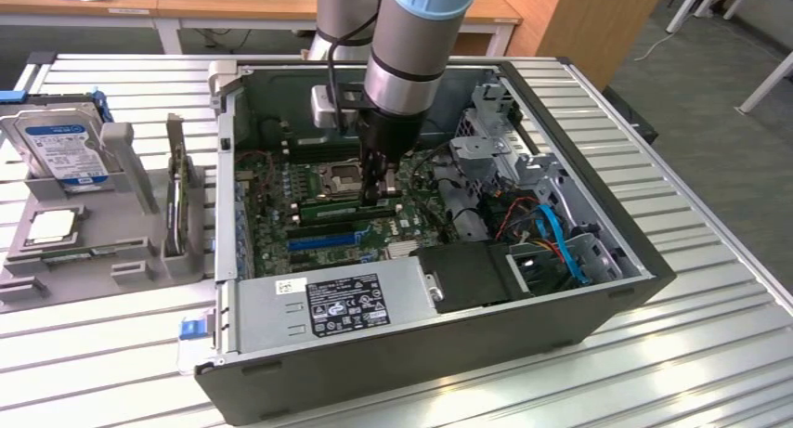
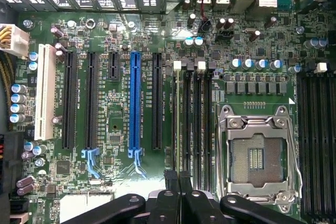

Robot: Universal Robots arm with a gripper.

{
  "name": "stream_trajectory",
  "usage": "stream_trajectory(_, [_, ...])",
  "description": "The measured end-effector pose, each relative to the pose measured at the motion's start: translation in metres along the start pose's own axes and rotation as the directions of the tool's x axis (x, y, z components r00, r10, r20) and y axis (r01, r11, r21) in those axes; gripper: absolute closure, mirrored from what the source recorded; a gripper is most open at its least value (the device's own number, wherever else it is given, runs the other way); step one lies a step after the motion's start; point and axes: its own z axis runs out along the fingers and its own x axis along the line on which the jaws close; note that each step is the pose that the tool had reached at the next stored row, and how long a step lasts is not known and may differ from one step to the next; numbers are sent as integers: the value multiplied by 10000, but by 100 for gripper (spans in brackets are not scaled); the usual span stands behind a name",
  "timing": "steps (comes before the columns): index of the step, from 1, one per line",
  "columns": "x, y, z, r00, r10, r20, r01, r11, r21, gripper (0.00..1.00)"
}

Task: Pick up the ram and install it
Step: 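Insert the ram into the slot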

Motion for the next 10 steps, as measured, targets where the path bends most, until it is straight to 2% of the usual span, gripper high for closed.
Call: stream_trajectory(10, [-3,10,-126,10000,1,-6,-1,10000,-14,89])
